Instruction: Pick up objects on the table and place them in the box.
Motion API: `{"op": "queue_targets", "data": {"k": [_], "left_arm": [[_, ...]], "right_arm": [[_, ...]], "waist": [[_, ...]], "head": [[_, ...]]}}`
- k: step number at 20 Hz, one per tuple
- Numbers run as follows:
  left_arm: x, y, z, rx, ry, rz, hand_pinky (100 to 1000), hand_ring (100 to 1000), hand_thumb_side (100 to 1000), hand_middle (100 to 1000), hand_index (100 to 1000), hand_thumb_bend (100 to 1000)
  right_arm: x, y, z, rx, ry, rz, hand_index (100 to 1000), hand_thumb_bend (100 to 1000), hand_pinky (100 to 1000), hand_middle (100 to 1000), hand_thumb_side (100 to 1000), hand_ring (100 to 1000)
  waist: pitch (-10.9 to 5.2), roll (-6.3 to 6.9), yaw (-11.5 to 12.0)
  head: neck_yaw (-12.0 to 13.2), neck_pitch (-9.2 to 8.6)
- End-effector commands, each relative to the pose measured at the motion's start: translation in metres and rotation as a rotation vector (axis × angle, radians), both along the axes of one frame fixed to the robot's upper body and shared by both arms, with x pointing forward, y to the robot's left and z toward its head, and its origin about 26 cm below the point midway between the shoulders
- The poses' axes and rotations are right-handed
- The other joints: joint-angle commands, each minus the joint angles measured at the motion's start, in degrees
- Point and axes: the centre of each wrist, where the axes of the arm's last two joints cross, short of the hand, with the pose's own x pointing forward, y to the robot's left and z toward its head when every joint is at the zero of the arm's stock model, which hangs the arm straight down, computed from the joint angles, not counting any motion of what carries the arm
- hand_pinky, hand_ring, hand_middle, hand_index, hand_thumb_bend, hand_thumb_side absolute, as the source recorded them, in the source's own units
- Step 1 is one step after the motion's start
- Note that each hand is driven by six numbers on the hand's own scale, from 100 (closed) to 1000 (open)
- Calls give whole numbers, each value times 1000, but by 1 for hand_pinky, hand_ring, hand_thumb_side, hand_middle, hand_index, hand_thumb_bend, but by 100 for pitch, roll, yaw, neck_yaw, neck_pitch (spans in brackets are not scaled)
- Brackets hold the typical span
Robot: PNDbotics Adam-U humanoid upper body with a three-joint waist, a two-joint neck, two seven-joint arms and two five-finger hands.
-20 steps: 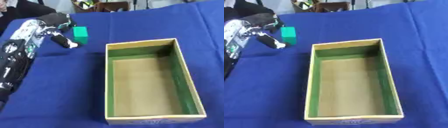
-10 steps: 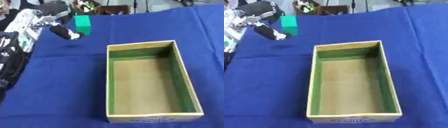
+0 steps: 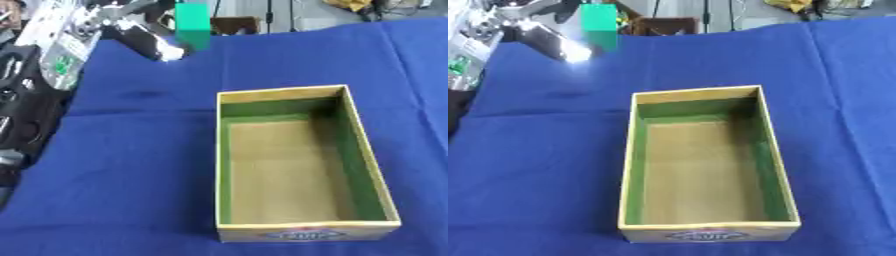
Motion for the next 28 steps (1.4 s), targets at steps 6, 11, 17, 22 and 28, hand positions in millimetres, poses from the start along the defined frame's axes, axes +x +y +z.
{"op": "queue_targets", "data": {"k": [6, 11, 17, 22, 28], "left_arm": [[-8, -83, -17, 81, 75, -165, 100, 341, 299, 241, 258, 100], [-5, -117, -39, 167, 156, -195, 100, 349, 301, 245, 263, 100], [1, -132, -65, 298, 206, -187, 100, 362, 303, 252, 274, 100], [6, -140, -80, 361, 229, -197, 111, 390, 290, 286, 331, 100], [8, -143, -88, 405, 247, -219, 229, 484, 265, 441, 598, 100]], "right_arm": [[-2, -4, 11, -2, -53, -14, 765, 100, 737, 654, 820, 806], [-3, -7, 12, -6, -61, -31, 765, 100, 737, 654, 819, 806], [-3, -6, 11, -5, -61, -30, 764, 100, 737, 654, 816, 807], [-3, -5, 10, -4, -55, -28, 765, 100, 738, 653, 810, 809], [-3, -5, 11, -3, -54, -29, 764, 100, 738, 653, 800, 809]], "waist": [[-183, -39, 61], [-194, -25, 105], [-178, -13, 90], [-163, -2, 64], [-155, 2, 68]], "head": [[-40, 105], [-141, 141], [-275, 182], [-276, 166], [-268, 154]]}}
